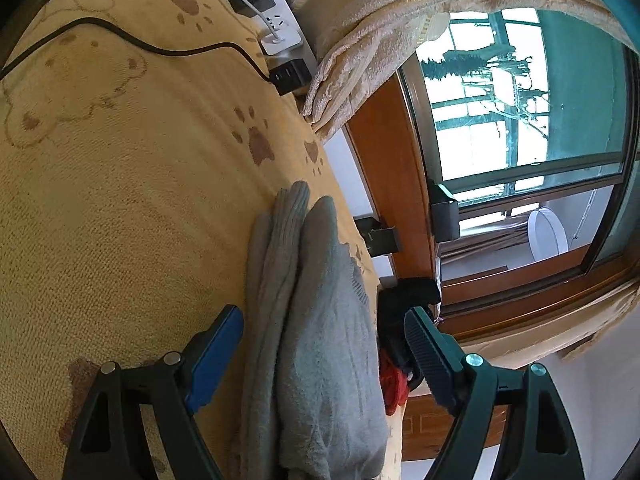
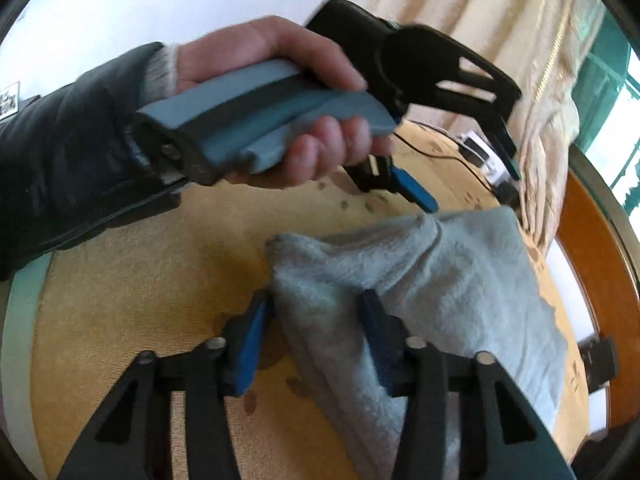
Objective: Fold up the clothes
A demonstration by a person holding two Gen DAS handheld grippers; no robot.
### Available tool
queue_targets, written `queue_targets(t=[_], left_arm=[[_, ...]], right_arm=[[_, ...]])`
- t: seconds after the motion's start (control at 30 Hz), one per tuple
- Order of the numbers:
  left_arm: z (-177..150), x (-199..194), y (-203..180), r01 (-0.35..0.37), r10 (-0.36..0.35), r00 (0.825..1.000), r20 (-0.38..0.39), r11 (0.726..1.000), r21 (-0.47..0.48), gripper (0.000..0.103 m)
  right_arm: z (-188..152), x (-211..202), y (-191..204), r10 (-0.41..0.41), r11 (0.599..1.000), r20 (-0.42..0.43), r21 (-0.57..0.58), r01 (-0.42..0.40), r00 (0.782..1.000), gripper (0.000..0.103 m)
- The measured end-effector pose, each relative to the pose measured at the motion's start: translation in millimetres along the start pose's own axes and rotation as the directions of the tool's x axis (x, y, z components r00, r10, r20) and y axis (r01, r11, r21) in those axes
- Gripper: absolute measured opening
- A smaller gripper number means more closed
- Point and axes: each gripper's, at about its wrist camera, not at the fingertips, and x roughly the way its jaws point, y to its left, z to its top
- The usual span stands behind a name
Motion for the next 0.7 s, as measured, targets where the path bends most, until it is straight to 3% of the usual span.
queue_targets(t=[0.1, 0.17, 0.23, 0.4, 0.6, 0.7], left_arm=[[0, 0, 0, -0.002, 0.002, 1.0, -0.003, 1.0, 0.003, 0.085], [-1, 0, 0, 0.0, 0.0, 1.0, -0.003, 1.0, 0.002, 0.085], [-1, -1, 0, 0.002, -0.002, 1.0, -0.003, 1.0, 0.001, 0.085], [-1, -2, 3, 0.017, -0.017, 1.0, -0.009, 1.0, -0.019, 0.085], [0, -13, 13, 0.082, -0.082, 0.997, 0.004, 0.99, -0.117, 0.085], [-2, -9, 9, 0.034, -0.04, 0.998, -0.052, 0.993, -0.112, 0.085]], right_arm=[[2, 0, 0, -0.016, 1.0, -0.008, 0.006, 0.016, 1.0, 0.04], [3, -3, -6, -0.029, 0.999, -0.002, 0.039, 0.029, 1.0, 0.025], [3, -8, -16, -0.041, 0.995, 0.009, 0.091, 0.04, 0.999, 0.019], [0, -25, -42, -0.063, 0.977, 0.044, 0.205, 0.053, 0.997, 0.018], [1, -58, -71, -0.143, 0.95, 0.102, 0.294, 0.108, 0.984, 0.017], [-1, -69, -84, -0.183, 0.932, 0.116, 0.336, 0.135, 0.976, 0.017]])
